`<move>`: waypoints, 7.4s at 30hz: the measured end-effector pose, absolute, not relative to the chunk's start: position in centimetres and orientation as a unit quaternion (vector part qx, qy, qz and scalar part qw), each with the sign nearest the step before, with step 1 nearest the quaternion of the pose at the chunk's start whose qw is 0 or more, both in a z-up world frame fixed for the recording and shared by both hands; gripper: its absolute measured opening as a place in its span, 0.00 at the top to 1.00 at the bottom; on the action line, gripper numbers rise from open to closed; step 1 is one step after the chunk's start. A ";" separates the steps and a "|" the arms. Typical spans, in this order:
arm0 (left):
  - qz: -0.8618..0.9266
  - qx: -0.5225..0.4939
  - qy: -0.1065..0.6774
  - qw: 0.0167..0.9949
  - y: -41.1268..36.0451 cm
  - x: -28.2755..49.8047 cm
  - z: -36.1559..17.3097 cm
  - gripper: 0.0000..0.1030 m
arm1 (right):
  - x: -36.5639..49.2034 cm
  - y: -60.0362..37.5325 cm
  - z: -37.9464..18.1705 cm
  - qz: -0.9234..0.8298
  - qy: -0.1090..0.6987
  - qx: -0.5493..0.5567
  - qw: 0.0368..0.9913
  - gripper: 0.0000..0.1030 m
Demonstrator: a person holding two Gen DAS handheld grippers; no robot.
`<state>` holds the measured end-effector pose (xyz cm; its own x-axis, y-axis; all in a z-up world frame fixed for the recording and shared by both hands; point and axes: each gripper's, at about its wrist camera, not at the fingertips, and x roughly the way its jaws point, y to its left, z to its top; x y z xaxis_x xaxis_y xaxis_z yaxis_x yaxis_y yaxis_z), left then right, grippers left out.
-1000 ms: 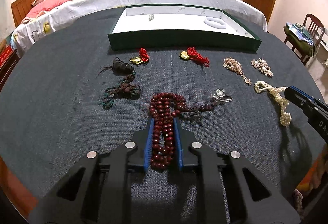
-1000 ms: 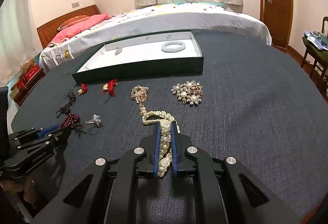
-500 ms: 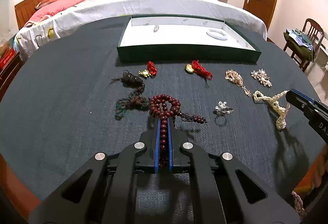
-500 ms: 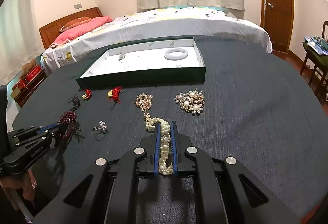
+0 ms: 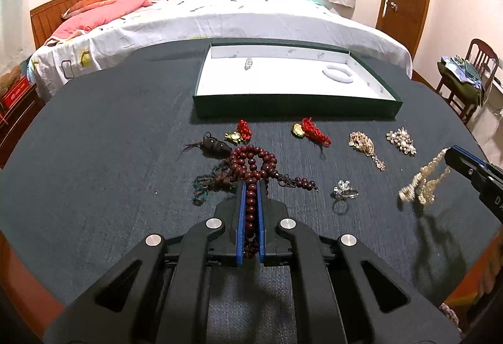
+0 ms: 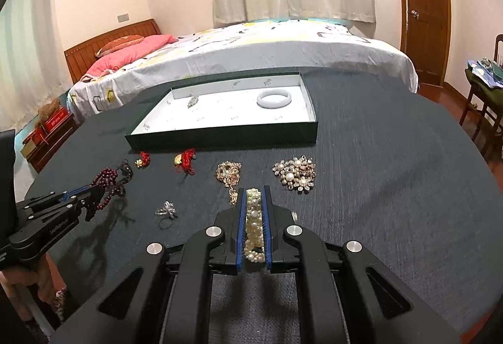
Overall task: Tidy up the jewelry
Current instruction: 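Lift the red beads with the left tool while the right tool lifts the pearls, then lower the red beads and pearl necklace into the box and open both tools, then withdraw both tools from the box toward the silver ring, then grasp the silver ring with the left tool while the right tool grasps the gold chain, then carry the silver ring and gold chain into the box and open both tools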
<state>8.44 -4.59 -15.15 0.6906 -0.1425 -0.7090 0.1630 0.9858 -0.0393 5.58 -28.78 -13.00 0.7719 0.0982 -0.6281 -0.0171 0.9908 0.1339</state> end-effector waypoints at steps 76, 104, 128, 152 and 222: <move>-0.092 0.017 0.420 0.903 -11.5 35.1 -16.1 0.43 | 34.1 -26.5 -14.3 0.080 0.397 0.068 0.912 0.49; -0.090 0.032 0.344 0.934 -8.8 20.0 -12.1 0.34 | 17.9 -29.5 -10.9 0.032 0.338 0.061 0.939 0.49; -0.119 0.065 0.387 0.912 -12.8 10.4 -17.1 0.34 | 7.8 -33.3 -15.3 -0.013 0.369 0.079 0.926 0.49; -0.141 0.066 0.412 0.898 -13.6 10.5 -19.1 0.79 | 7.7 -34.0 -16.6 -0.013 0.382 0.093 0.919 0.49; -0.036 -0.016 0.417 0.908 -0.1 14.2 -17.6 0.79 | 15.8 -24.1 -17.5 0.083 0.424 0.018 0.902 0.89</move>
<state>14.17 -0.14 -17.59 0.6504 -0.0791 -0.7554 0.0526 0.9969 -0.0592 15.78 -24.14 -17.52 0.6268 0.1640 -0.7617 -0.1340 0.9857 0.1019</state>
